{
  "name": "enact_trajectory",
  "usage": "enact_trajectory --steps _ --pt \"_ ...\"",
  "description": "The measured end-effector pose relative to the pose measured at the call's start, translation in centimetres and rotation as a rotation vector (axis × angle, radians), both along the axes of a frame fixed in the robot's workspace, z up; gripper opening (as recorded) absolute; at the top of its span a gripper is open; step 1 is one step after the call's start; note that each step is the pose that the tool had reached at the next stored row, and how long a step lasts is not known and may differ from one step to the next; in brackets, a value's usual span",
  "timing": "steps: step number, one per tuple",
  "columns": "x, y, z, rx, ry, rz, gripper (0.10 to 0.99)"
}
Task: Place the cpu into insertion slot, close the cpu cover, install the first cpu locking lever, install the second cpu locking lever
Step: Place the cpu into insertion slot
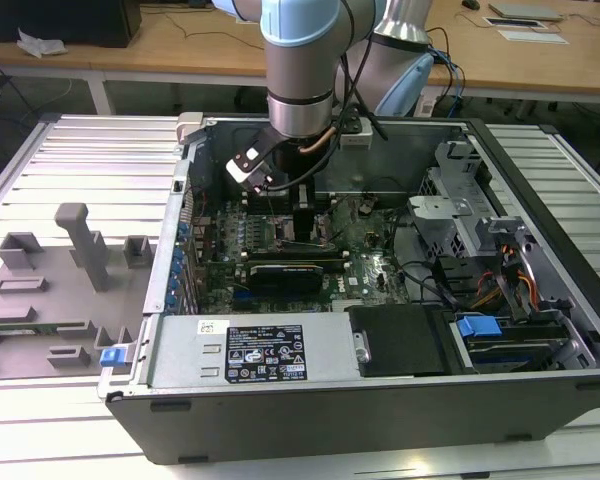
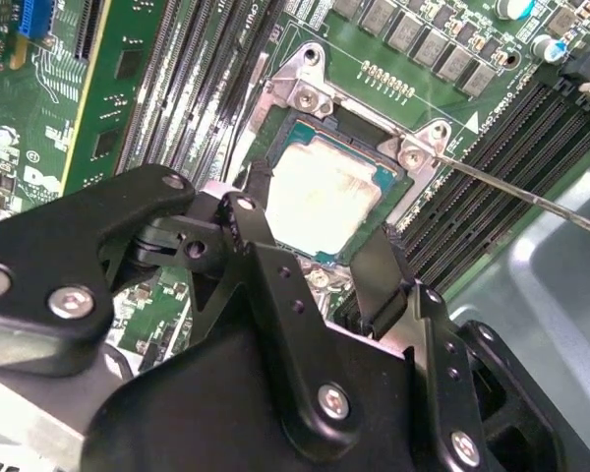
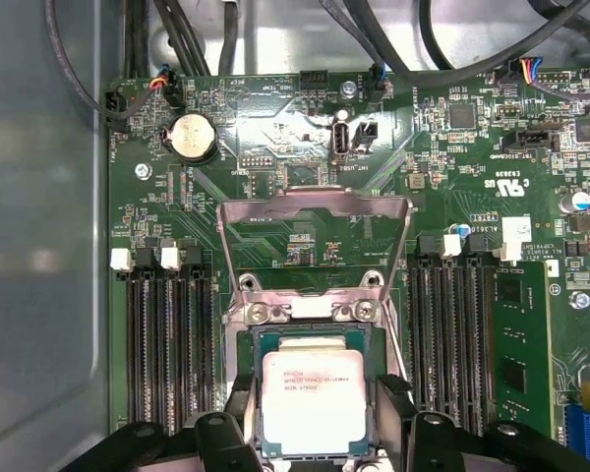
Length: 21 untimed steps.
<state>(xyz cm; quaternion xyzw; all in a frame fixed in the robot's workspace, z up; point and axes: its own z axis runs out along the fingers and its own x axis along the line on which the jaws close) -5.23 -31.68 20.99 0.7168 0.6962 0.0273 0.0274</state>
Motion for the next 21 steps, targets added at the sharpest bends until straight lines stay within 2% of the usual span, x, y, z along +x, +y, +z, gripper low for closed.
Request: enact_trajectory --steps 2,9,11,12,21 --pt "0.00 0.00 0.00 0.000 0.0000 0.000 0.584" --pt "0.00 0.00 0.00 -0.001 0.0000 0.000 0.153" --pt "0.00 0.00 0.00 -0.001 0.0001 0.000 0.153" --pt "0.00 0.00 0.00 -0.001 0.0000 0.000 0.106" --pt "-0.13 0.00 -0.28 0.000 0.0001 0.000 0.106"
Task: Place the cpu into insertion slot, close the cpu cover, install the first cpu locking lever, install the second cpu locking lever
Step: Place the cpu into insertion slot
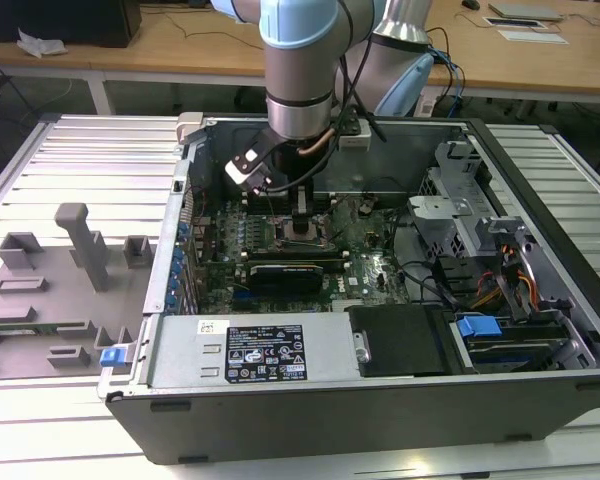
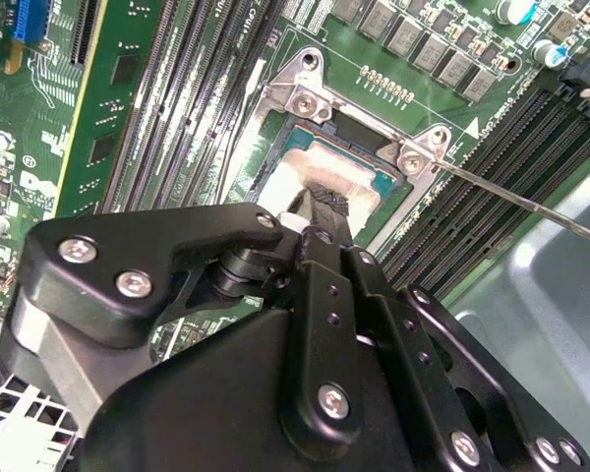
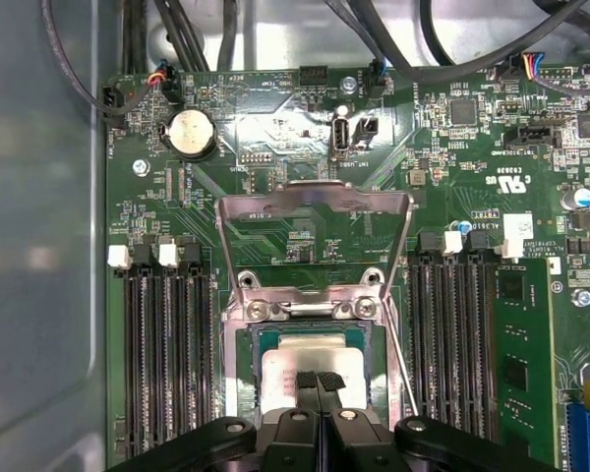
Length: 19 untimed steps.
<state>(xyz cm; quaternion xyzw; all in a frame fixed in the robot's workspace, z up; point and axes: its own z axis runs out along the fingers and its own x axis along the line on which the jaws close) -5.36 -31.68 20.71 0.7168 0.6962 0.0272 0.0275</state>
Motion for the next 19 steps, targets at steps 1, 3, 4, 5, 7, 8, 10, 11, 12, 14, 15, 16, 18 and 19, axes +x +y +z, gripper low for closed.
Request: enact_trajectory --steps 1,3,4,5,7,8,10,11,12,14,15,16,18,19 --pt "0.00 0.00 -0.01 0.000 0.0001 0.000 0.106" --pt "0.00 0.00 -0.07 0.000 -0.0001 0.000 0.106" --pt "0.00 0.00 -0.16 0.000 0.0001 0.000 0.106" --pt "-0.01 -0.01 -0.20 0.000 0.0004 0.000 0.106" --pt "0.00 0.00 -0.23 0.000 0.0001 0.000 0.106" --pt "0.00 0.00 -0.26 0.000 0.0001 0.000 0.106" --pt "0.00 -0.01 -0.33 0.000 0.0003 0.000 0.106" --pt "0.00 0.00 -0.35 0.000 0.0001 0.000 0.106" --pt "0.00 0.00 -0.33 0.000 0.0000 0.000 0.106" --pt "0.01 0.02 0.03 0.001 -0.0006 0.000 0.106" --pt "0.00 0.00 0.30 0.000 0.0000 0.000 0.106" --pt "0.00 0.01 0.51 0.000 -0.0001 0.000 0.106" --pt "0.00 0.00 1.16 0.000 0.0000 0.000 0.106" --pt "0.00 0.00 1.39 0.000 0.0000 0.000 0.106"
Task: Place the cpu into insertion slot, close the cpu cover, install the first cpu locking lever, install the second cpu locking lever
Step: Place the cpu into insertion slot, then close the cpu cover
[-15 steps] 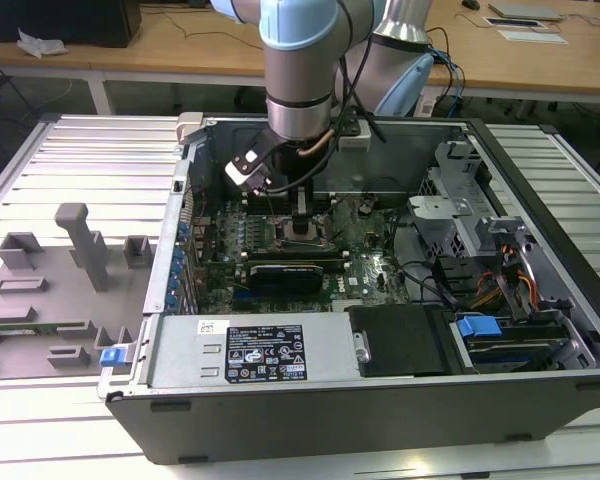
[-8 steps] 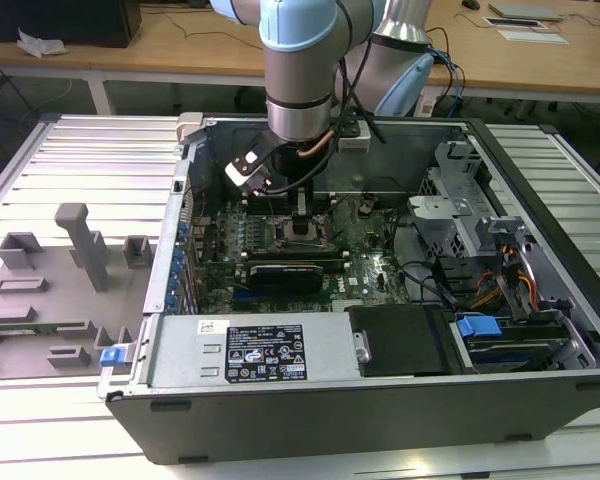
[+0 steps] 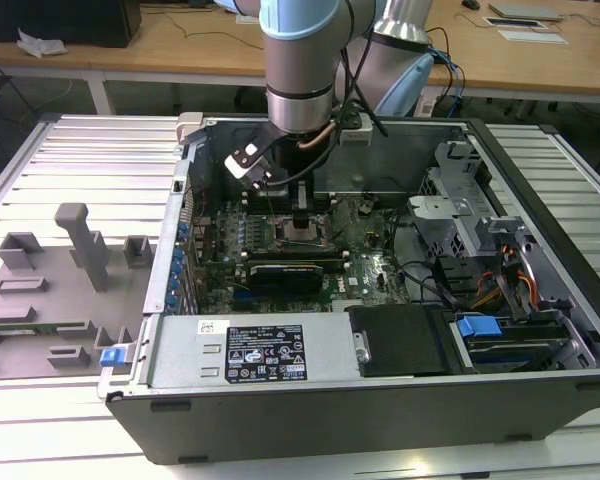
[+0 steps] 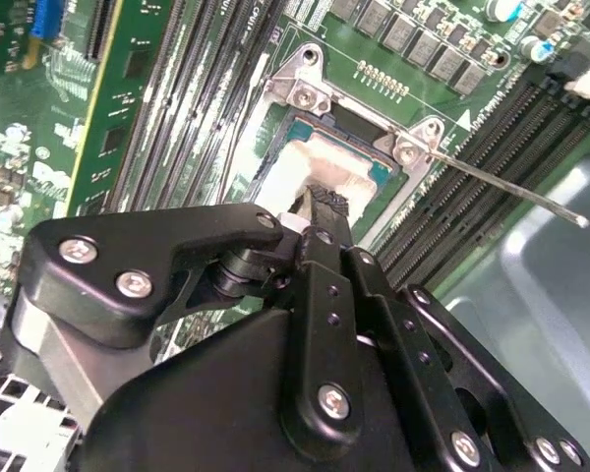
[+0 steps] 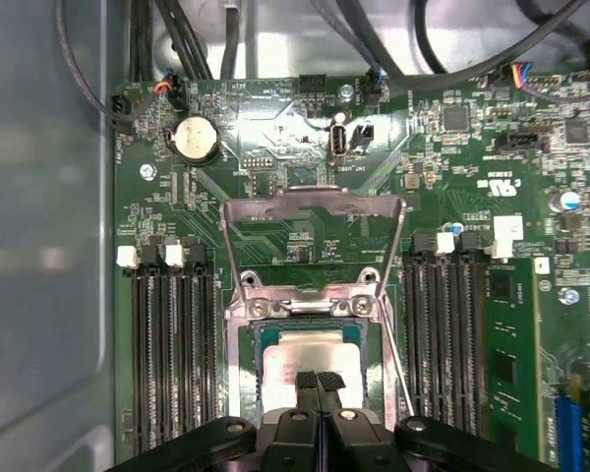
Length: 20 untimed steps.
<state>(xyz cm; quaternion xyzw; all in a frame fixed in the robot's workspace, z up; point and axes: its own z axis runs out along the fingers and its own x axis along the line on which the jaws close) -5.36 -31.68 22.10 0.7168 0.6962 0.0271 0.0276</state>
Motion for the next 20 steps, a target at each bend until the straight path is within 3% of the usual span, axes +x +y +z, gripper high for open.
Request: enact_trajectory --steps 7,11,14,20 --pt "0.00 0.00 1.57 -0.002 0.0001 0.000 0.106" --pt "0.00 0.04 3.16 -0.010 0.0000 0.000 0.106" --pt "0.00 0.04 3.93 -0.011 -0.0001 0.000 0.106" --pt "0.00 0.04 4.12 -0.011 -0.0001 0.000 0.106"
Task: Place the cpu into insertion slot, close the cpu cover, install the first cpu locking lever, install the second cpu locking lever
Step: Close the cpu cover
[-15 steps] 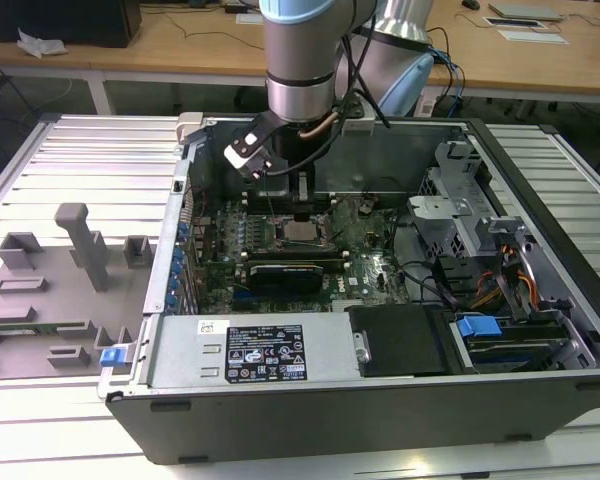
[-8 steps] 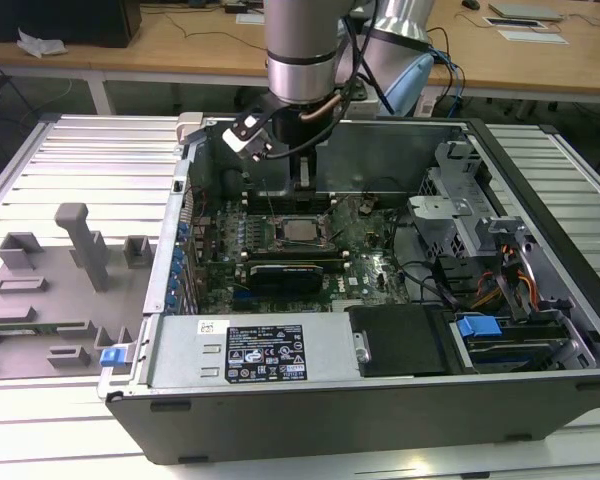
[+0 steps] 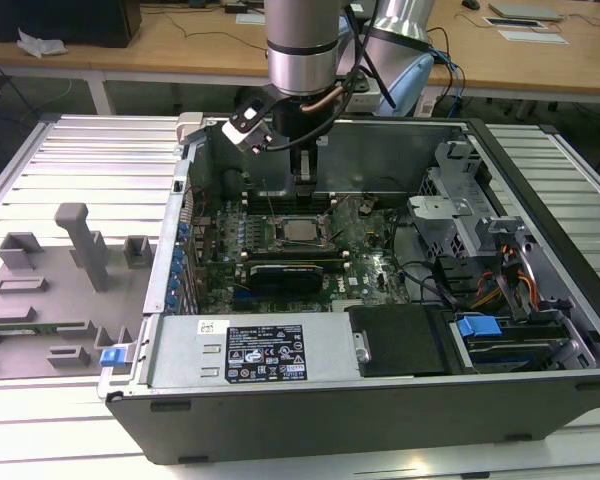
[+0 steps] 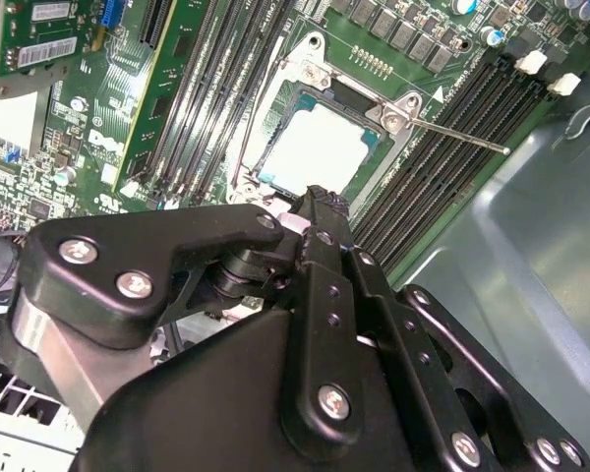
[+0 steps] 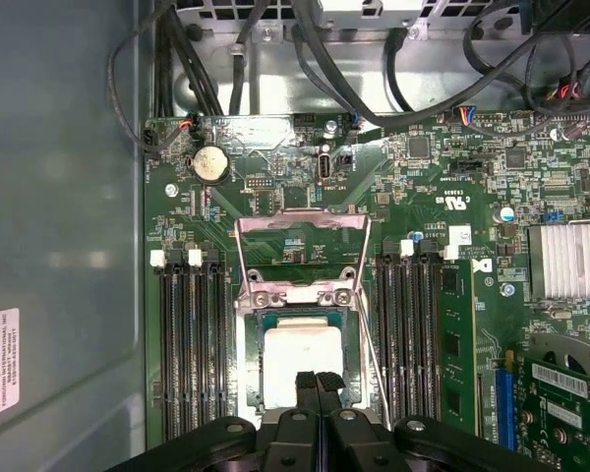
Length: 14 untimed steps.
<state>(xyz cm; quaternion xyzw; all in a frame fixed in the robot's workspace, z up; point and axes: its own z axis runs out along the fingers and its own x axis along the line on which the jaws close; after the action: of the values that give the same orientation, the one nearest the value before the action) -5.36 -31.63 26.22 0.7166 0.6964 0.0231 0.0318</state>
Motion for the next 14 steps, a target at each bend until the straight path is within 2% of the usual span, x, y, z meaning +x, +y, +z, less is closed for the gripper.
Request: enact_trajectory --steps 10,14 --pt "0.00 0.00 0.04 0.000 -0.0001 0.000 0.106" --pt "0.03 0.00 0.49 0.000 0.0001 0.000 0.106"
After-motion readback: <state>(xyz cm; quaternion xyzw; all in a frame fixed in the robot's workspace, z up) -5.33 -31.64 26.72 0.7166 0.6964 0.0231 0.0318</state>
